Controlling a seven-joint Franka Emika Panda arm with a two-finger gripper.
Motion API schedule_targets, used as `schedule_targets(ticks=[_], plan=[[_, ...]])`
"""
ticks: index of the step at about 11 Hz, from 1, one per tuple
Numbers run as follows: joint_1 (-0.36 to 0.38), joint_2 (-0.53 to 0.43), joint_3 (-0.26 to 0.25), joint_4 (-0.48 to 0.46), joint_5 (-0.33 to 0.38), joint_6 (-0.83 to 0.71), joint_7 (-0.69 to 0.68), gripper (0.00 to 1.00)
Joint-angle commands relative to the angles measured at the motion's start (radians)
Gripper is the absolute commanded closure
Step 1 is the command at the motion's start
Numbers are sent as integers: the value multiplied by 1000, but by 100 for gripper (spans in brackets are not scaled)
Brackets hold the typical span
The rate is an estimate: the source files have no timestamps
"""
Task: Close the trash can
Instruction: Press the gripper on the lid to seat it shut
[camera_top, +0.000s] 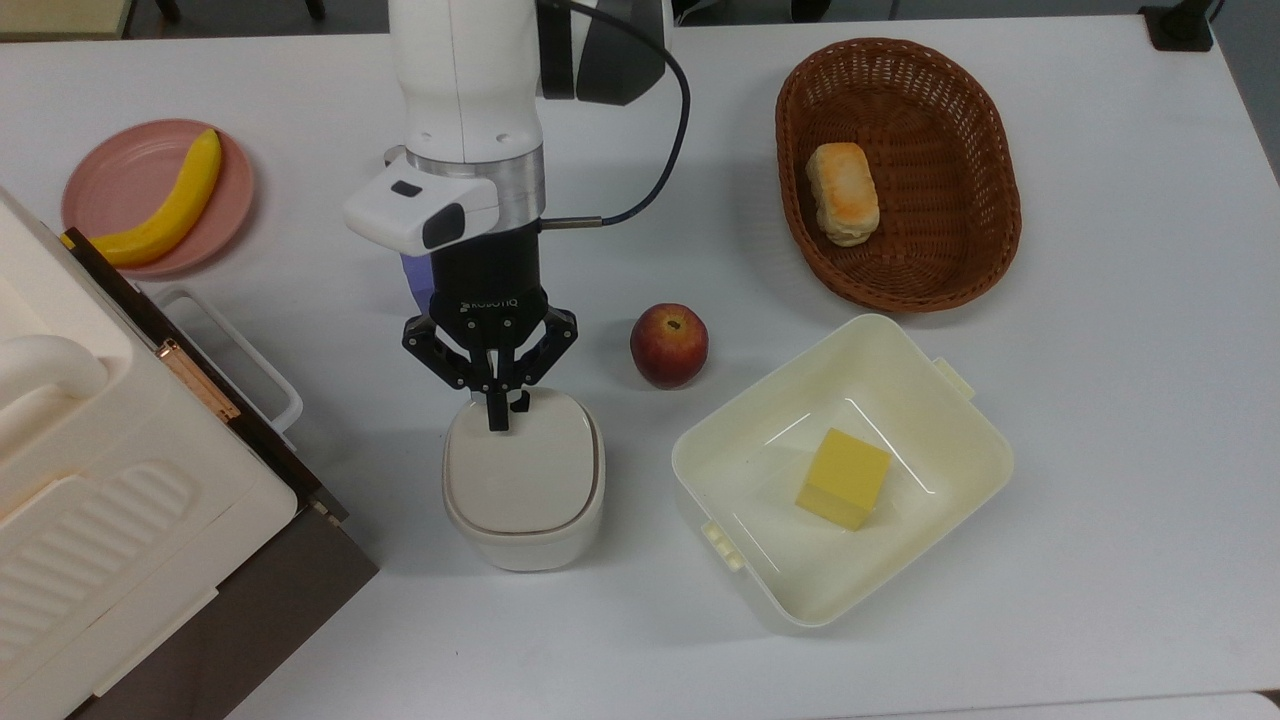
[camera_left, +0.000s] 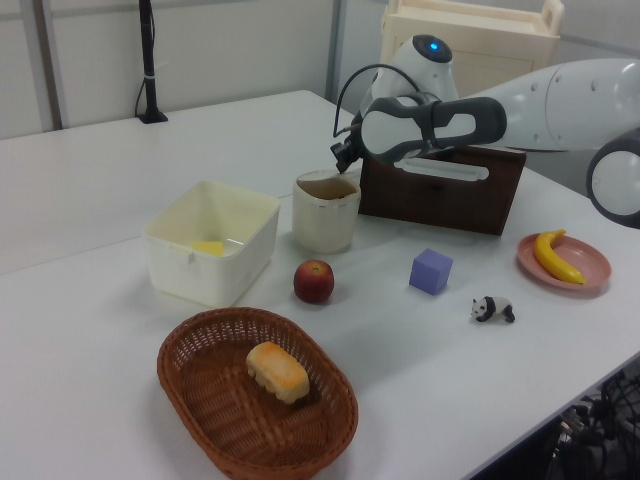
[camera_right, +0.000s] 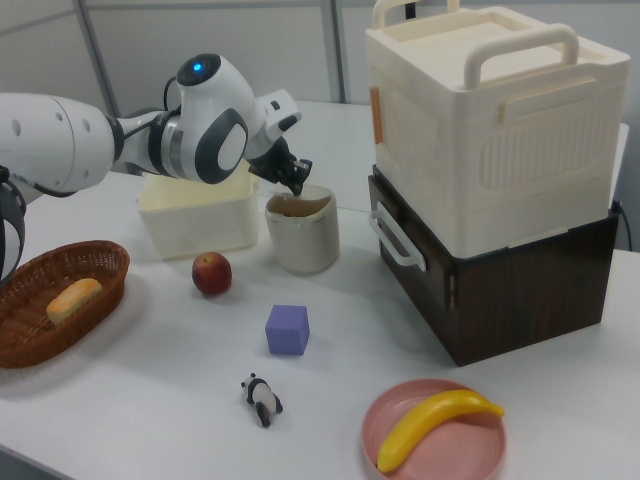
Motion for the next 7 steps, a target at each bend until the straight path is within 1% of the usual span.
schedule_targets(ticks=[1,4,7], plan=[[5,-40,-5,-86,-12,7,-33,100],[9,-17,-5,-86,-12,5,-45,100],[15,35,-7,-75,-25,7,-45,100]])
